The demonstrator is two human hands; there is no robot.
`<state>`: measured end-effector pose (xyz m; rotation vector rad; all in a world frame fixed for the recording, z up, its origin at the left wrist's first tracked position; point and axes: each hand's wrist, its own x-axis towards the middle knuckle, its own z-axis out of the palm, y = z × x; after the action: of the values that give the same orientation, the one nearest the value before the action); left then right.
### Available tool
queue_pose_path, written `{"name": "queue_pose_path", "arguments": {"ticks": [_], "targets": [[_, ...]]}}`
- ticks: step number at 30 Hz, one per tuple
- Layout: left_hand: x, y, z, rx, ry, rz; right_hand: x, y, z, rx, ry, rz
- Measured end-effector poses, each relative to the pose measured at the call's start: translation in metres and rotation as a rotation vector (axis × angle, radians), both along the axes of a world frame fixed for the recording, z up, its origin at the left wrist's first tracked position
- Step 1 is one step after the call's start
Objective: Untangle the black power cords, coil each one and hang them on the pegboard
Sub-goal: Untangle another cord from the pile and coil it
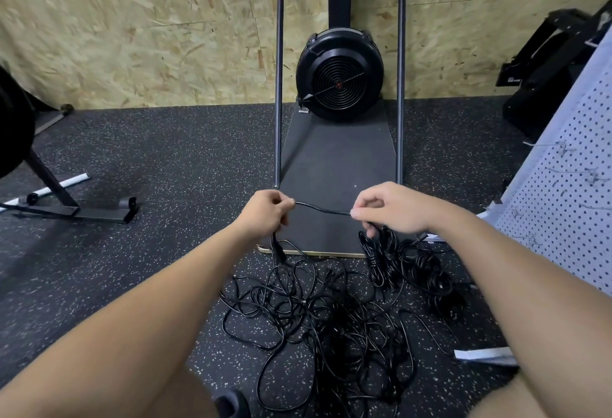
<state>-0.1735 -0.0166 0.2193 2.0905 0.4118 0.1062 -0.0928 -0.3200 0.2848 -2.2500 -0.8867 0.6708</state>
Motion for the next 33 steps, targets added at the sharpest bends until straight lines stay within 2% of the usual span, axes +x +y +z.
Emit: {"name": "queue_pose_path", "arguments": {"ticks": [5,10,16,19,26,31,33], "targets": [[0.002,-0.011,0.004,0.031,-0.039,-0.046,-0.003,0.006,0.001,-0.076,-0.055,0.098],[-0.007,-0.006,0.002,0.431,0.050,-0.089,0.011,-0.008,0.000,-0.146,-0.186,-0.034],[-0.010,0.010,-0.009,0.517,0.215,-0.191,0.022,-0.017,-0.023,-0.238,-0.271,-0.119],[-0.012,0.017,-0.007,0.355,0.207,-0.205,0.027,-0.020,-0.032,-0.247,-0.288,-0.164],[-0.014,-0.005,0.017,-0.441,0.240,-0.216,0.024,-0.011,-0.035,-0.341,-0.370,-0.186],[-0.009,-0.032,0.033,-0.755,0.049,-0.215,-0.001,0.011,-0.026,-0.454,-0.400,-0.130],[-0.010,-0.042,0.035,-0.796,-0.015,-0.216,-0.016,0.022,-0.021,-0.433,-0.376,-0.027]]}}
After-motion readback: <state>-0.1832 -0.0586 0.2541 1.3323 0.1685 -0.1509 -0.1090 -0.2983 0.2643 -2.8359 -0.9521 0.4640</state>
